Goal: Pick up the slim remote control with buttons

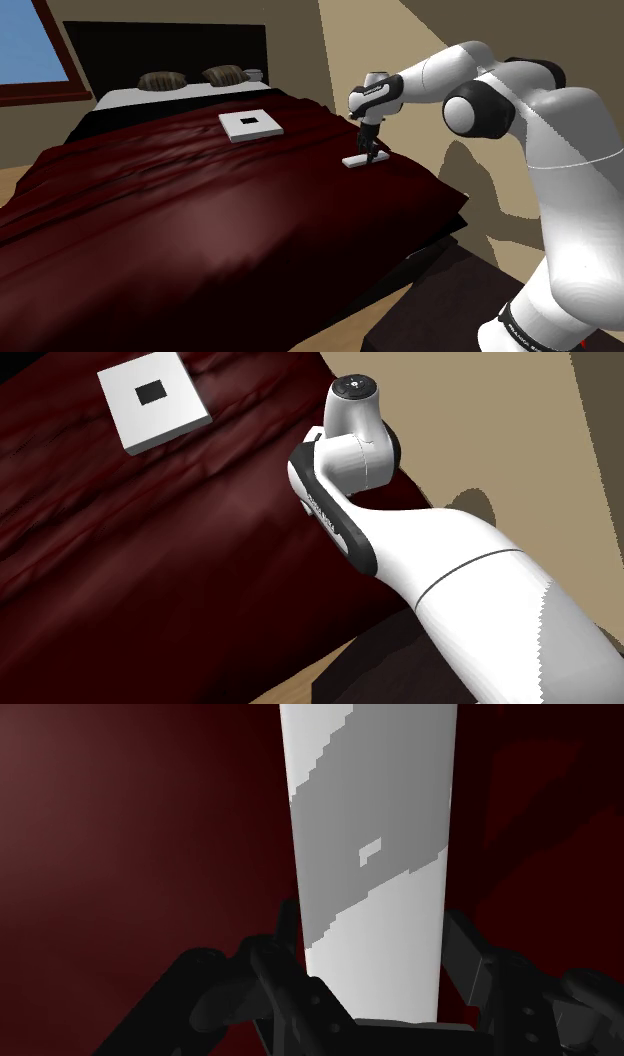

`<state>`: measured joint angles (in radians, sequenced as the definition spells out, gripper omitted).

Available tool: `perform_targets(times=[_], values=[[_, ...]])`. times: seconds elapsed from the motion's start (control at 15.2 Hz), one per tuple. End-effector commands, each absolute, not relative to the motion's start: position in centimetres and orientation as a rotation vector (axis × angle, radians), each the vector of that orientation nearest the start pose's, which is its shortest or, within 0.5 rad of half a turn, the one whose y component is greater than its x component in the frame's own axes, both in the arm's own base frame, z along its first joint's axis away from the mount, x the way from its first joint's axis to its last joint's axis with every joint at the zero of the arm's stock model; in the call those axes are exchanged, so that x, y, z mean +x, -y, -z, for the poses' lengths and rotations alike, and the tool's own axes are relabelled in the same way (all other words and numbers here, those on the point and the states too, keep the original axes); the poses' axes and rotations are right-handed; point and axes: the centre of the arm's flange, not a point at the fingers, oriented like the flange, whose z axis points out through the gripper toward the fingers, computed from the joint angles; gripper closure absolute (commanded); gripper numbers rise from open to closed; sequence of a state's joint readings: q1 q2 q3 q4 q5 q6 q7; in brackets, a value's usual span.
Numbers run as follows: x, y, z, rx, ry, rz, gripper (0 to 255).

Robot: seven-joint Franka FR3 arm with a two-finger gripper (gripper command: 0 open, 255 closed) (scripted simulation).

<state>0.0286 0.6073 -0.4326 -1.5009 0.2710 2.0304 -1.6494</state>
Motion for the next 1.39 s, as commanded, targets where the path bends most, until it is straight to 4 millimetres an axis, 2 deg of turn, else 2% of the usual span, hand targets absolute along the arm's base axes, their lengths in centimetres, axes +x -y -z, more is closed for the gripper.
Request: perform_targets(times=[0.0,0.2,1.19,1.32], values=[[66.7,21.4,-33.4,-2.59,1.749,-0.018,255],[66.8,21.4,-33.3,-2.59,1.749,-0.018,255],[66.8,21.4,-41.2,-2.59,1.749,-0.018,255],[66.8,21.4,-41.3,-2.59,1.749,-0.018,255]])
